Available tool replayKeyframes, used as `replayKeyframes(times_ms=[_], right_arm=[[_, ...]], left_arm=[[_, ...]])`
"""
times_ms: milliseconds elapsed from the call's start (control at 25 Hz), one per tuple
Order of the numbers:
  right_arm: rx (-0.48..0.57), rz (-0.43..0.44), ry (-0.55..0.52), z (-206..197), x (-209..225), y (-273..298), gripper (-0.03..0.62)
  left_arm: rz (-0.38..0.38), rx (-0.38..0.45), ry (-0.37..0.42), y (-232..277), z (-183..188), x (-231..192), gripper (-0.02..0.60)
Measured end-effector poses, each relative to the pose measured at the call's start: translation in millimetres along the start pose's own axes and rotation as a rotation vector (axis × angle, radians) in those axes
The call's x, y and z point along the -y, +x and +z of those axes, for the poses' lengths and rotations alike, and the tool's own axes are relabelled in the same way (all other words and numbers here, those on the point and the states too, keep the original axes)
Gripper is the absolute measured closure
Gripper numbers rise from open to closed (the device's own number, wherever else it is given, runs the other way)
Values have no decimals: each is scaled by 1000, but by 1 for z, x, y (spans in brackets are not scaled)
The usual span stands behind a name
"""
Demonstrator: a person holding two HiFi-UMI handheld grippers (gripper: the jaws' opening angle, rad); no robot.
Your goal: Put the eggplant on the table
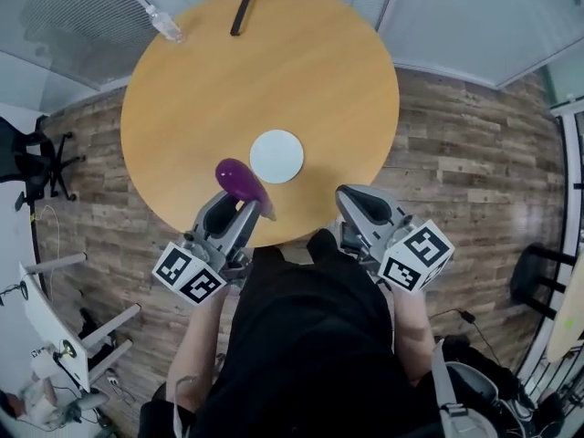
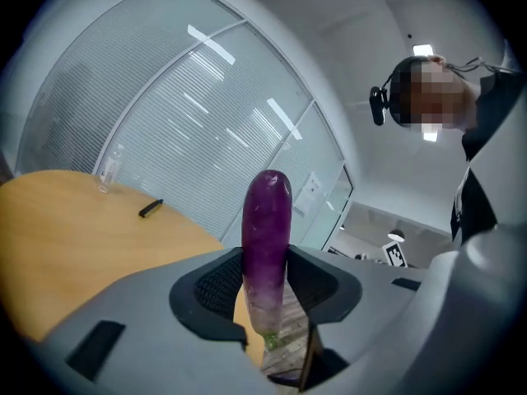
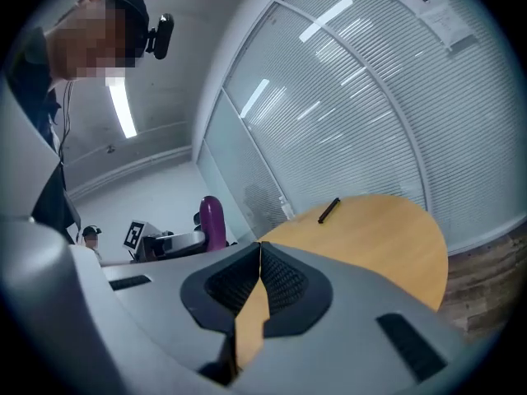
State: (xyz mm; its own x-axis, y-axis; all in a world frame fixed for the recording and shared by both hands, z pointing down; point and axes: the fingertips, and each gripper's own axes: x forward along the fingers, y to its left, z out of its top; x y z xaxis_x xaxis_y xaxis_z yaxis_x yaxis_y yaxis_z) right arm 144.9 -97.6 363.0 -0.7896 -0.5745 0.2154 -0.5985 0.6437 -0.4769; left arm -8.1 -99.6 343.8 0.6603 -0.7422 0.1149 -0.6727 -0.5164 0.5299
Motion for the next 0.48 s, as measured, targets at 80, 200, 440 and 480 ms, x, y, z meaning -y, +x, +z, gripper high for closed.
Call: replayKeyframes(times_ms=[80, 200, 440, 480], right_arm=[[-18, 34, -6, 3, 2, 0, 576], [-46, 75, -12, 4, 5, -2, 576], [-80, 92, -6, 1, 17, -1, 577], [-82, 91, -6, 1, 17, -1, 577]], left_arm=[[47, -23, 36, 5, -5, -5, 402], [95, -65, 81, 13, -10, -6, 402], [179, -179, 212, 28, -27, -22, 402], [192, -210, 236, 29, -31, -25, 402]])
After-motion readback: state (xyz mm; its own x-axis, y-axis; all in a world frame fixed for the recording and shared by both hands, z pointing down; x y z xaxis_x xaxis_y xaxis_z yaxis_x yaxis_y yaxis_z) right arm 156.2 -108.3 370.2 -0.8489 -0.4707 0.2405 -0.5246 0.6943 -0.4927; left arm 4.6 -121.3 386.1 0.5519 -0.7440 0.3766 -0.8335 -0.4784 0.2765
